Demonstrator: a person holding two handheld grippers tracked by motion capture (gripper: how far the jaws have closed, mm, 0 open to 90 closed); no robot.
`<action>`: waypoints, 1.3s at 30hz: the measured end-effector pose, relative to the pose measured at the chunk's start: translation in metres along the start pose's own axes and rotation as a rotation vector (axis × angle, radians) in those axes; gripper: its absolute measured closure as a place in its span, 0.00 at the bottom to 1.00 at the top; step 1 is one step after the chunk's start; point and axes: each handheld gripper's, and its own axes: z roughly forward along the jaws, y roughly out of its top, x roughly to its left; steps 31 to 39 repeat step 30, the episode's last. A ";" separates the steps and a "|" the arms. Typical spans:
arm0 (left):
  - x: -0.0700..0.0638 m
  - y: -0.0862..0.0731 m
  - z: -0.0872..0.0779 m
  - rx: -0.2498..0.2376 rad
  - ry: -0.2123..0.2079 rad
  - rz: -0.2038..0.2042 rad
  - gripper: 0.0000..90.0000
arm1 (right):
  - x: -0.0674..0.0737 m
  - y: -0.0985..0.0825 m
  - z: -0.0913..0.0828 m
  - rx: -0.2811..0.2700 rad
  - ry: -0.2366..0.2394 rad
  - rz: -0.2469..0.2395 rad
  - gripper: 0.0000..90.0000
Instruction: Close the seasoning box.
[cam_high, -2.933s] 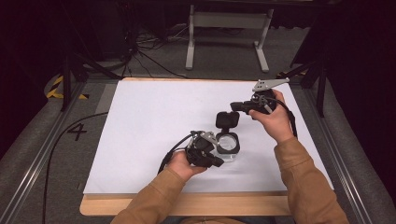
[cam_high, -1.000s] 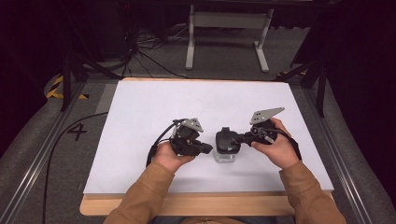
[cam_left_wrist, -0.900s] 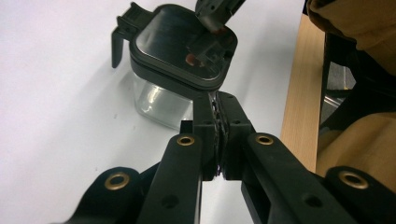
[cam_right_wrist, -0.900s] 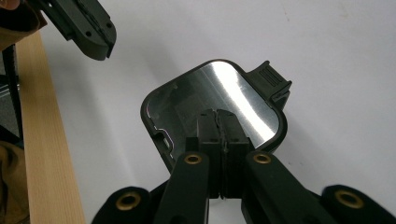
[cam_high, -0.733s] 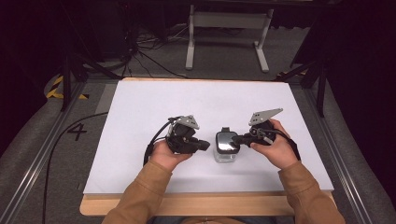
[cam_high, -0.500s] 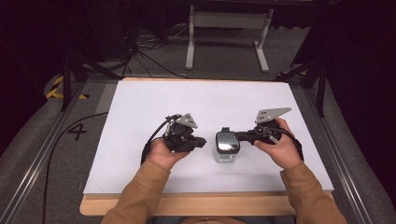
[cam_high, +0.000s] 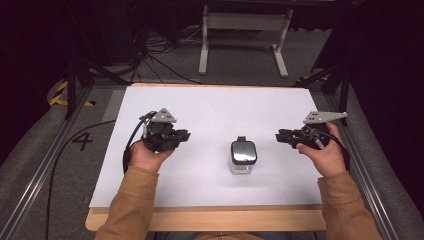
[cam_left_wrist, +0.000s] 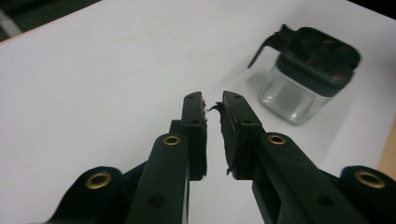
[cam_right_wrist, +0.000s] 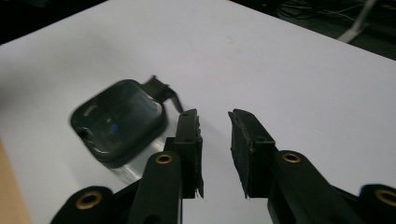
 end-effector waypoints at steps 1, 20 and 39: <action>0.004 -0.002 0.000 0.005 0.017 -0.004 0.88 | -0.005 -0.003 -0.003 0.005 -0.026 0.009 0.78; 0.060 -0.047 0.023 0.066 0.170 -0.170 0.76 | -0.076 -0.059 0.015 0.205 -0.194 0.171 0.64; 0.071 -0.059 0.037 0.139 0.143 -0.217 0.70 | -0.079 -0.068 0.027 0.265 -0.205 0.172 0.63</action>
